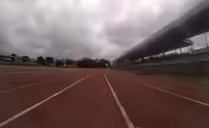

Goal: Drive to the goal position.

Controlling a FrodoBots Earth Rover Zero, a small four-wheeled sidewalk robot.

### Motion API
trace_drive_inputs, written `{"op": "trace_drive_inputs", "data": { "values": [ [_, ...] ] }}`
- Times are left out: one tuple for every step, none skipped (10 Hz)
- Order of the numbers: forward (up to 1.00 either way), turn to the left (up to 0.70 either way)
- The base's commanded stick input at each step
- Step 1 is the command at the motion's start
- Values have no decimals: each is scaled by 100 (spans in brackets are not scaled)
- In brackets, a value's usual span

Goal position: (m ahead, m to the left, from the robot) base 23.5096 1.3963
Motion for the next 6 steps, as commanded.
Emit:
{"op": "trace_drive_inputs", "data": {
  "values": [
    [70, 0],
    [70, 0],
    [70, 0],
    [70, 0],
    [70, 0],
    [70, 0]
  ]
}}
